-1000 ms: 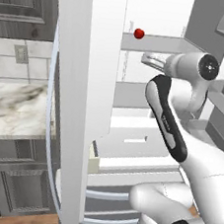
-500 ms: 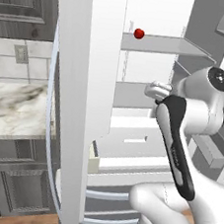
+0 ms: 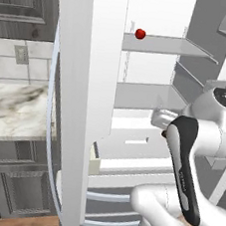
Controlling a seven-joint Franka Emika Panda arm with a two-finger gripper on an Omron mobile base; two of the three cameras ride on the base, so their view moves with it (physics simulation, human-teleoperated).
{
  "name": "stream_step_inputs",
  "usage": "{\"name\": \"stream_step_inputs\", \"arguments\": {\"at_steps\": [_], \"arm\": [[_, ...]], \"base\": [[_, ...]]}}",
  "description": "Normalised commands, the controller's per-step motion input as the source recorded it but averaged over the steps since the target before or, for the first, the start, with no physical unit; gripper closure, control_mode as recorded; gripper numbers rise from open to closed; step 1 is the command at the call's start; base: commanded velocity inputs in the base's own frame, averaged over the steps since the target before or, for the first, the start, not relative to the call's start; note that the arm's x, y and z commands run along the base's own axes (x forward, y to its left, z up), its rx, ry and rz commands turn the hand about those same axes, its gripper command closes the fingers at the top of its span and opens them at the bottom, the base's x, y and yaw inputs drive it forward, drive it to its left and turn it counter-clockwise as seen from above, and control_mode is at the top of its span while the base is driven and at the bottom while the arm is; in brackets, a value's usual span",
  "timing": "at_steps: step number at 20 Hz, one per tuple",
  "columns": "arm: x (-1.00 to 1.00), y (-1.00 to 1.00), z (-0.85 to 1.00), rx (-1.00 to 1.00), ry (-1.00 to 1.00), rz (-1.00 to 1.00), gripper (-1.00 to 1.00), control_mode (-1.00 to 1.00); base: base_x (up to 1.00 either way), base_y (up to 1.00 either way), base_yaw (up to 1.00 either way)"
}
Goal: Take the chicken drumstick from the fridge and place it on the digital scale on the counter by the fridge. Wait a few seconds for a reading, then move it to the plate on the dining counter.
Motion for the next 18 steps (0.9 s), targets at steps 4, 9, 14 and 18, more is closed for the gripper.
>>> {"name": "stream_step_inputs", "arguments": {"at_steps": [4,9,14,18], "arm": [[-0.04,-0.05,-0.39,0.02,0.21,0.00,1.00,-1.00],[-0.02,0.00,-0.04,0.00,0.03,0.00,1.00,1.00],[0.00,0.00,0.00,0.00,0.00,0.00,1.00,1.00],[0.00,0.00,0.00,0.00,0.00,0.00,1.00,1.00]], "base": [[0.00,0.00,0.00],[-0.63,0.00,0.00],[-1.00,0.03,0.00],[-1.00,0.24,0.00]]}}
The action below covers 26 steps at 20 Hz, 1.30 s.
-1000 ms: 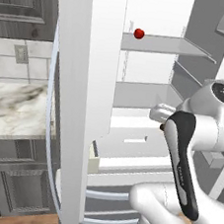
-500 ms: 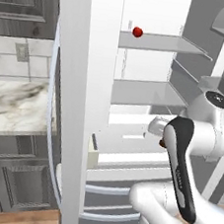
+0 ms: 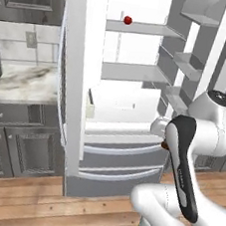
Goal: Take the chicken drumstick from the fridge and place it on the digital scale on the counter by the fridge. Wait a few seconds for a reading, then move it to the plate on the dining counter.
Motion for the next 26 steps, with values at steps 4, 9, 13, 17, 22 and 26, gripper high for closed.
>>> {"name": "stream_step_inputs", "arguments": {"at_steps": [4,9,13,17,22,26], "arm": [[0.00,0.00,0.00,0.00,0.00,0.00,1.00,1.00],[0.00,0.00,0.00,0.00,0.00,0.00,1.00,1.00],[0.00,0.00,0.00,0.00,0.00,0.00,1.00,1.00],[0.00,0.00,0.00,0.00,0.00,0.00,1.00,1.00],[0.00,0.00,0.00,0.00,0.00,0.00,1.00,1.00],[0.00,0.00,0.00,0.00,0.00,0.00,1.00,1.00]], "base": [[-0.82,0.72,0.00],[-0.42,1.00,0.10],[0.00,1.00,0.21],[0.17,1.00,0.21],[0.66,1.00,0.20],[0.98,0.94,0.16]]}}
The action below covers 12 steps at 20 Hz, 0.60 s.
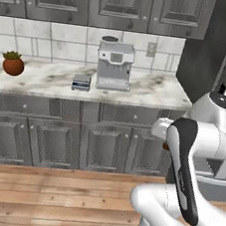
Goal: Take the chicken drumstick from the fridge and place it on the digital scale on the counter by the fridge. Wait a few seconds for a reading, then move it to the plate on the dining counter.
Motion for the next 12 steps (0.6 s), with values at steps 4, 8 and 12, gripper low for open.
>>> {"name": "stream_step_inputs", "arguments": {"at_steps": [4,8,12], "arm": [[0.00,0.00,0.00,0.00,0.00,0.00,1.00,1.00],[0.00,0.00,0.00,0.00,0.00,0.00,1.00,1.00],[0.00,0.00,0.00,0.00,0.00,0.00,1.00,1.00]], "base": [[1.00,0.63,0.11],[0.99,0.51,0.03],[0.78,0.44,0.00]]}}
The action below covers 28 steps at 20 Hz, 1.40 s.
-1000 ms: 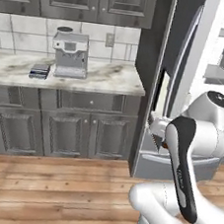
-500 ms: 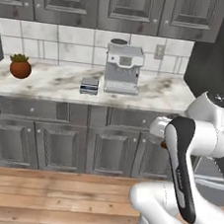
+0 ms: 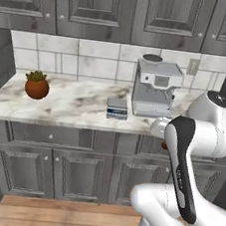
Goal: Take the chicken drumstick from the fridge and place it on the digital scale on the counter by the fridge. Wait a few seconds for a reading, then move it to the plate on the dining counter.
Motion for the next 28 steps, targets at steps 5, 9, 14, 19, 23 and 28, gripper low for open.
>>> {"name": "stream_step_inputs", "arguments": {"at_steps": [5,9,14,19,23,28], "arm": [[0.00,0.00,0.00,0.00,0.00,0.00,1.00,1.00],[0.00,0.00,0.00,0.00,0.00,0.00,1.00,1.00],[0.00,0.00,0.00,0.00,0.00,0.00,1.00,1.00],[0.00,0.00,0.00,0.00,0.00,0.00,1.00,1.00],[0.00,0.00,0.00,0.00,0.00,0.00,1.00,1.00],[0.00,0.00,0.00,0.00,0.00,0.00,1.00,1.00]], "base": [[0.62,0.47,-0.01],[0.58,0.41,-0.05],[0.51,0.20,-0.13],[0.50,0.15,-0.21],[0.59,0.37,-0.16],[0.51,0.37,-0.13]]}}
